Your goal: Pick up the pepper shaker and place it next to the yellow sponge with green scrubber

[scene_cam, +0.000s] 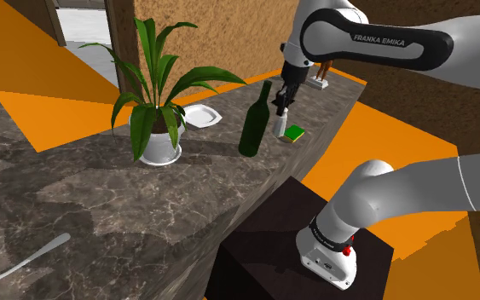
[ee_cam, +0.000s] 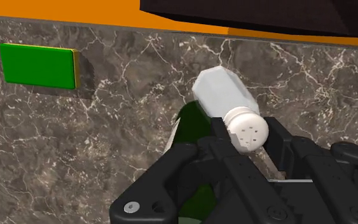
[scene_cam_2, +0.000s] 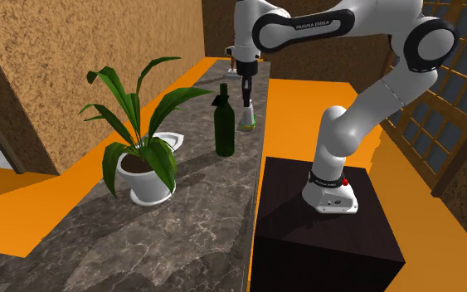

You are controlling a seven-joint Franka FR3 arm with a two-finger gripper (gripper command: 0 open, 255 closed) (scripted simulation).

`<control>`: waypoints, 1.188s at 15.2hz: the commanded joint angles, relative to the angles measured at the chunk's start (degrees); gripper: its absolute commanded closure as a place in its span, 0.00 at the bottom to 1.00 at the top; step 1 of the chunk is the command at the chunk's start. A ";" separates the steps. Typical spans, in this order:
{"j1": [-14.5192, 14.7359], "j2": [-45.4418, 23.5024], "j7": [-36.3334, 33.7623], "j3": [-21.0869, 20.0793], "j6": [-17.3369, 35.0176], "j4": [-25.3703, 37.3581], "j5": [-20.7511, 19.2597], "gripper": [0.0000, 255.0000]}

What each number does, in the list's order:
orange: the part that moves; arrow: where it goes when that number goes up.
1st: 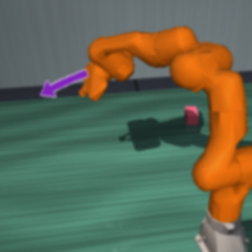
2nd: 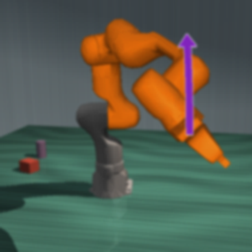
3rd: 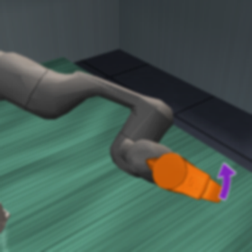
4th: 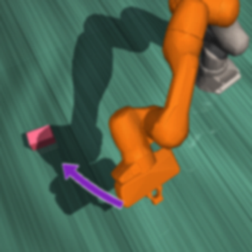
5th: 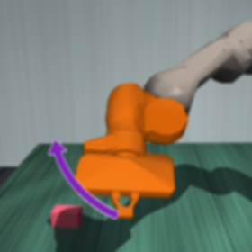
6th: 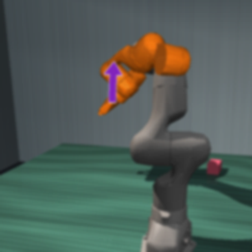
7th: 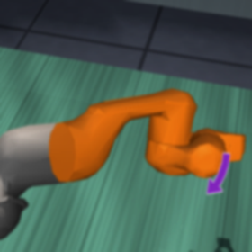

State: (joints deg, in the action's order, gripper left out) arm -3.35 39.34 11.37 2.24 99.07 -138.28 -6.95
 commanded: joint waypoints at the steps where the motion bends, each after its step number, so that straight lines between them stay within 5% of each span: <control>1: -1.10 -0.53 2.78 2.37 0.33 0.55 -1.52 1.00; 18: -7.35 -14.97 26.65 23.03 5.79 13.54 -8.41 1.00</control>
State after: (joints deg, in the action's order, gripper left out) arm -10.37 25.72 36.11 23.71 104.22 -125.81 -15.23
